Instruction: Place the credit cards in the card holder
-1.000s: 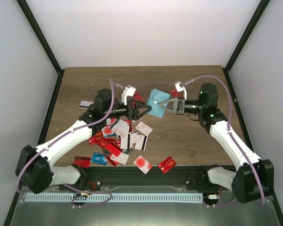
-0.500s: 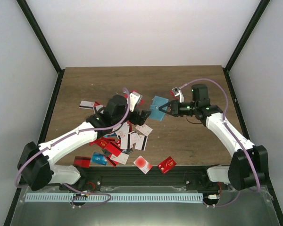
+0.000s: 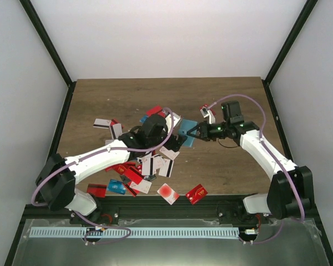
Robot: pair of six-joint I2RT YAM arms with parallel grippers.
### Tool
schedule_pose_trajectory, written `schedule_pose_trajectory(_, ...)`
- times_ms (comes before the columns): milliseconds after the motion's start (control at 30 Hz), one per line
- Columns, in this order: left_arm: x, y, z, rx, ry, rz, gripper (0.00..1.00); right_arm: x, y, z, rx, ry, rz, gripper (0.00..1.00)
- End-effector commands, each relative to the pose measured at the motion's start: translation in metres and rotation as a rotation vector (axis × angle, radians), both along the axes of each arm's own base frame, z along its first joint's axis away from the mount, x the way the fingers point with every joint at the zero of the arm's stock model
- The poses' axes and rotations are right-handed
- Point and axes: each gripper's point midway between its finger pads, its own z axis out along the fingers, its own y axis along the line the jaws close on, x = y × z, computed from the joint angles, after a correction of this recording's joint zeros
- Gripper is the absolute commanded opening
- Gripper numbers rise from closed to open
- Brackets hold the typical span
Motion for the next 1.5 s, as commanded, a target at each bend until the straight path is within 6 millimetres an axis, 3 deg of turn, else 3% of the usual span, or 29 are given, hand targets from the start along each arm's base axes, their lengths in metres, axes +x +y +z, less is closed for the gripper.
schedule_pose_trajectory(0,0.008,-0.011,0.008,0.008,-0.051,-0.004,0.97,-0.008,0.013,0.012,0.017,-0.024,0.064,0.01)
schedule_pose_trajectory(533,0.029,0.021,-0.008,0.143,-0.115,0.17,0.84,-0.02,0.02,0.018,0.051,-0.015,0.113,0.01)
schedule_pose_trajectory(933,0.025,0.007,0.003,0.084,-0.124,0.111,0.83,-0.031,0.027,0.017,0.05,0.001,0.146,0.01)
schedule_pose_trajectory(1167,0.037,0.017,0.016,0.093,-0.162,0.188,0.83,-0.032,0.025,0.014,0.031,-0.006,0.135,0.01)
schedule_pose_trajectory(1233,0.052,0.033,0.019,0.114,-0.183,0.276,0.83,-0.033,0.024,0.012,0.023,-0.001,0.13,0.01)
schedule_pose_trajectory(1267,0.068,0.052,0.019,0.139,-0.195,0.376,0.82,-0.033,0.023,0.011,0.019,0.001,0.125,0.01)
schedule_pose_trajectory(1367,0.114,0.143,0.013,0.135,-0.08,0.77,0.76,-0.028,0.018,0.005,-0.029,-0.003,0.076,0.01)
schedule_pose_trajectory(1400,0.118,0.163,0.014,0.093,-0.043,0.815,0.75,-0.025,0.014,0.001,-0.054,-0.002,0.052,0.01)
schedule_pose_trajectory(1467,0.111,0.175,0.024,-0.022,-0.048,0.807,0.75,-0.02,0.009,-0.006,-0.095,0.002,0.012,0.01)
